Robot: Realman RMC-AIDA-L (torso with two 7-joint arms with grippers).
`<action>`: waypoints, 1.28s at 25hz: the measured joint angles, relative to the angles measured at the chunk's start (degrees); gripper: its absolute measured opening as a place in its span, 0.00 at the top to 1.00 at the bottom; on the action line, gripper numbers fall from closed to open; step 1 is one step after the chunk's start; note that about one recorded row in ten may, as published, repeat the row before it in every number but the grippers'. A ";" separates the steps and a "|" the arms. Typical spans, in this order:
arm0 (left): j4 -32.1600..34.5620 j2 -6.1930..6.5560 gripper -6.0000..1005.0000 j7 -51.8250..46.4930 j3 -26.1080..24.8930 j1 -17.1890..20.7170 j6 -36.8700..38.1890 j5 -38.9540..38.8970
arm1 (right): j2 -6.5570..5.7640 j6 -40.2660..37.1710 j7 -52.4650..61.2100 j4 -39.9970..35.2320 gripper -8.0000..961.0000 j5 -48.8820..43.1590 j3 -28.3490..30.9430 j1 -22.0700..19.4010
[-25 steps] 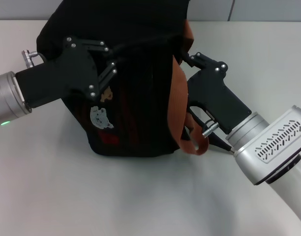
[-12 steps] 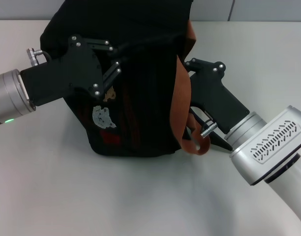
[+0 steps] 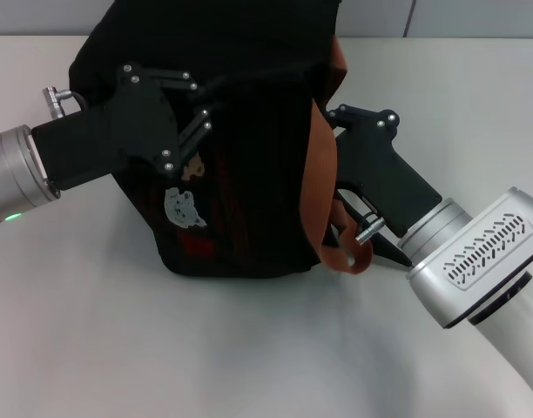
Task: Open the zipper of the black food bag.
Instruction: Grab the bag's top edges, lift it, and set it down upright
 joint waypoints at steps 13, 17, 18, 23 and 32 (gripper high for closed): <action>-0.41 0.01 0.91 1.02 -0.47 1.16 0.41 -5.74 | 0.00 2.41 0.52 -1.34 0.99 0.45 0.45 0.09; -0.52 0.12 0.91 1.52 -0.50 2.21 0.41 -8.07 | 0.00 3.10 0.60 -1.84 0.99 0.45 0.57 -0.12; -0.51 0.26 0.91 1.53 -0.56 3.18 0.41 -9.62 | 0.00 3.17 1.00 -2.47 0.99 0.45 0.81 -0.61; -0.08 0.41 0.91 1.53 -1.45 5.30 0.49 -11.15 | 0.00 3.16 3.84 -4.57 0.98 0.46 1.28 -1.81; -0.78 0.53 0.91 1.53 -2.75 7.11 0.88 -11.41 | -0.01 1.27 6.90 -6.57 0.98 0.47 2.73 -3.83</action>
